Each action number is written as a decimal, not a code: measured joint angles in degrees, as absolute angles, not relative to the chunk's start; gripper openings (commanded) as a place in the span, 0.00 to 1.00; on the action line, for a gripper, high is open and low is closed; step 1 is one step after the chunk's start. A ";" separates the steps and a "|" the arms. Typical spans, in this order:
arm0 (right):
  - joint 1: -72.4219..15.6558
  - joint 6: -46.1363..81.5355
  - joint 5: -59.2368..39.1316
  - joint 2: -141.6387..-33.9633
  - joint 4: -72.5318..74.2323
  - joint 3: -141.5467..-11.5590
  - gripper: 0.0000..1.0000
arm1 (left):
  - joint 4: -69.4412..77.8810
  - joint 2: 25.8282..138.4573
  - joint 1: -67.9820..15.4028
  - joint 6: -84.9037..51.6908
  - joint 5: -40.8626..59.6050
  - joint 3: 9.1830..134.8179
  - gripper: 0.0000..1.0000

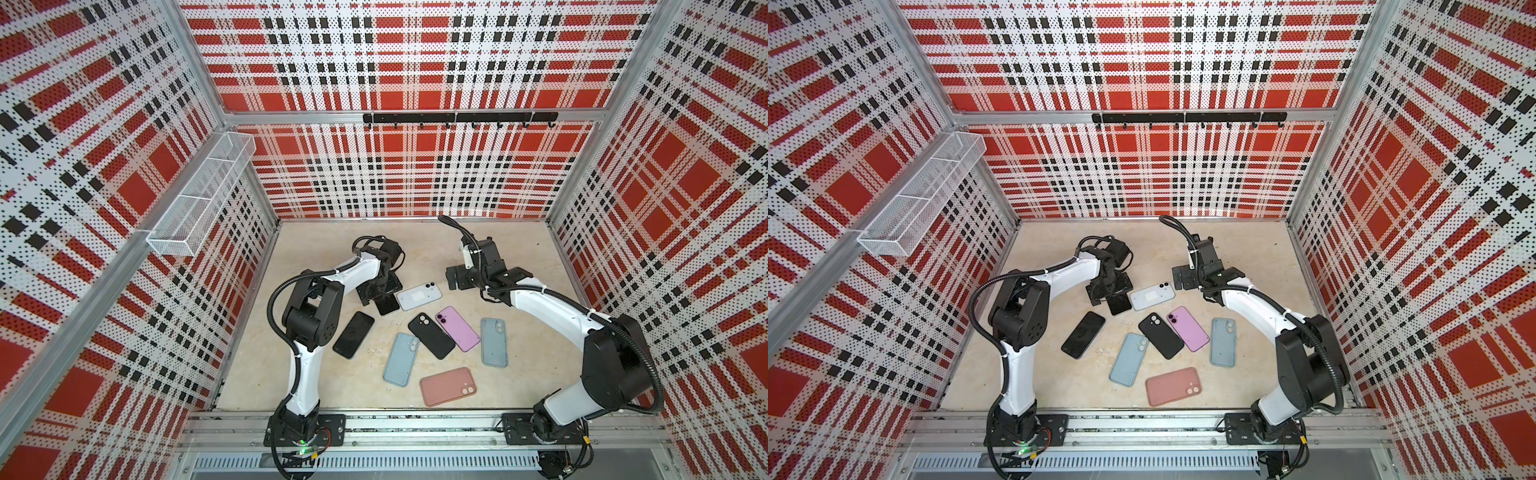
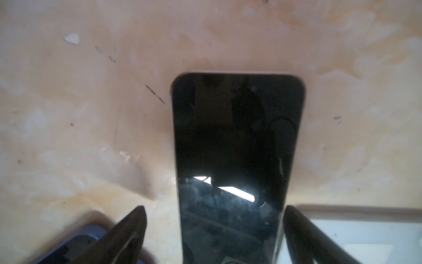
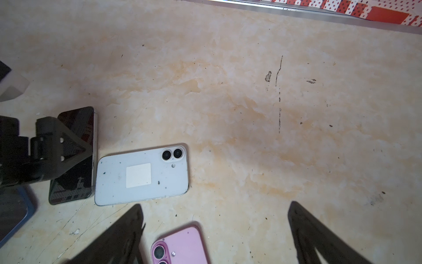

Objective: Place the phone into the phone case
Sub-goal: 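Grasp the black phone with the left gripper and lift it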

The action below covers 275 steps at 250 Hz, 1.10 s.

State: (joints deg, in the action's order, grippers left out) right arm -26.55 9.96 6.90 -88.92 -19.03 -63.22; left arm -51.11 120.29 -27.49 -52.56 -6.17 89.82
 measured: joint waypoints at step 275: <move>-25.08 11.20 7.09 -88.86 -18.06 -63.22 1.00 | -53.84 124.99 -29.67 -40.69 -16.82 95.83 0.57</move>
